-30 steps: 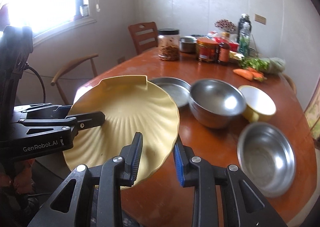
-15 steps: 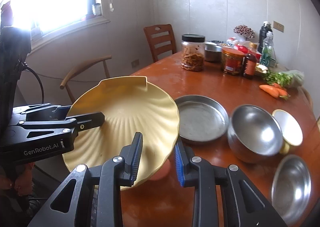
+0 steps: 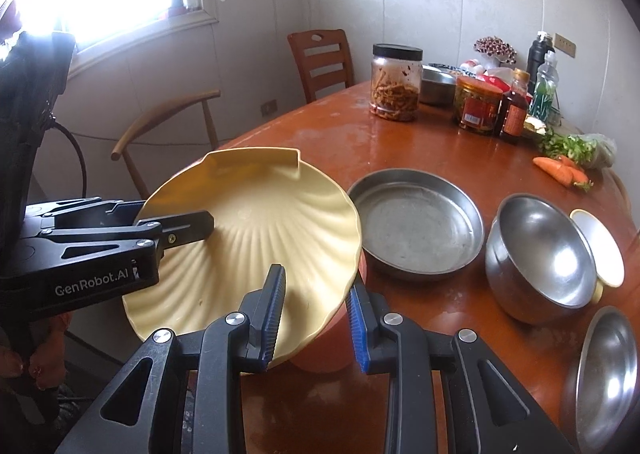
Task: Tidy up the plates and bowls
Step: 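Lift the yellow plate with the left tool and carry it over the orange plate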
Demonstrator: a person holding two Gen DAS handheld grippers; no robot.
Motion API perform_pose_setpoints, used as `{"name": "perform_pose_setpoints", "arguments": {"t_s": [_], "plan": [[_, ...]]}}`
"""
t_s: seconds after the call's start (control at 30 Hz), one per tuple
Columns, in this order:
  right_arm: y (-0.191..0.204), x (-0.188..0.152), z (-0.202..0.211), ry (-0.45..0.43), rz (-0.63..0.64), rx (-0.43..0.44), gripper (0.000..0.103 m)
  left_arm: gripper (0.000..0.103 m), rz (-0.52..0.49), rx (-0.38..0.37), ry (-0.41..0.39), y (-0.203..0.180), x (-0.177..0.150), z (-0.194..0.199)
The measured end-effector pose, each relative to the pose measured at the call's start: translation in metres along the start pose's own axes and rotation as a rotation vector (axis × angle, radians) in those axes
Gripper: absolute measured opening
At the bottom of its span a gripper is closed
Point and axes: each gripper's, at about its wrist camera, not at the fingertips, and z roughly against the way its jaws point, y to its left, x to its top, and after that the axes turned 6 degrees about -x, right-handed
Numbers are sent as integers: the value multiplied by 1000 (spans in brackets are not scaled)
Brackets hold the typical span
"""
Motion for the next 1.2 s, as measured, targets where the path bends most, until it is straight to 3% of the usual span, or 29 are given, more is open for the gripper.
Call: {"name": "perform_pose_setpoints", "arguments": {"t_s": [0.37, 0.73, 0.87, 1.2], "plan": [[-2, -9, -15, 41, -2, 2, 32, 46, -1, 22, 23, 3, -3, -15], [-3, -9, -18, 18, 13, -21, 33, 47, -18, 51, 1, -1, -3, -19], [4, -12, -16, 8, 33, -12, 41, 47, -31, 93, 1, -3, -5, -20], [5, -14, -10, -11, 14, 26, 51, 47, -35, 116, 20, -3, -9, -24]]}}
